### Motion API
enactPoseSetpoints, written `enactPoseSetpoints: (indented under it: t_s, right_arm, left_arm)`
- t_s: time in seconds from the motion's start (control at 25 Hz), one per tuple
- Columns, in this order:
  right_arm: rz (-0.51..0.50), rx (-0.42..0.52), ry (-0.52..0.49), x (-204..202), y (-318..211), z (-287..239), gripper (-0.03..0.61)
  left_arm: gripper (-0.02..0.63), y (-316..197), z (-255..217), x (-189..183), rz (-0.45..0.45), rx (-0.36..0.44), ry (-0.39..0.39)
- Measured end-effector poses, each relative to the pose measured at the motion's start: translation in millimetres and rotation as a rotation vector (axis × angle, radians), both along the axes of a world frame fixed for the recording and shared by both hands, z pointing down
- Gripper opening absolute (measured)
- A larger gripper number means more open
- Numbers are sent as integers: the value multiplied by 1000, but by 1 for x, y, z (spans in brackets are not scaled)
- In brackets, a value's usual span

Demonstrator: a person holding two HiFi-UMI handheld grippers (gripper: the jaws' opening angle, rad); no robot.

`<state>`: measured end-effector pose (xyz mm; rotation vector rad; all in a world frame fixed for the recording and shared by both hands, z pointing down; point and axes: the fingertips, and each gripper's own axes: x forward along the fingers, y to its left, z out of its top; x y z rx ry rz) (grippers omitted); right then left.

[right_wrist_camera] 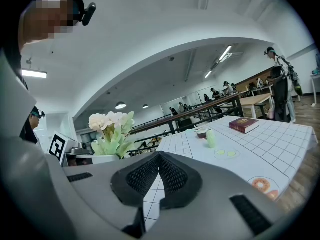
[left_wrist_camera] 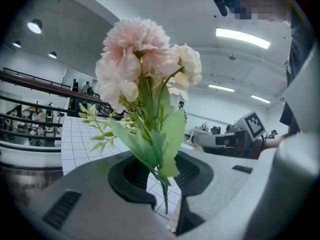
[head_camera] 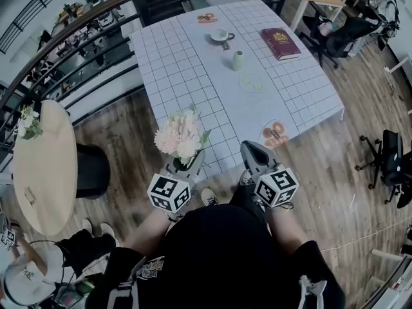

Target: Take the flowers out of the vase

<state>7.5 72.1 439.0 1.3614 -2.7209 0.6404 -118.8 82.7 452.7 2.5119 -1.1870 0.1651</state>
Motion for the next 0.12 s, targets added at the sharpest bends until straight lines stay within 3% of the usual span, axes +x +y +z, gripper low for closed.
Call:
enactPoseSetpoints:
  t_s: [0.12]
  right_arm:
    - [-3,3,-1,-2,-1,0,21]
  left_arm:
    - [98,0,0,-2,-1,4,0]
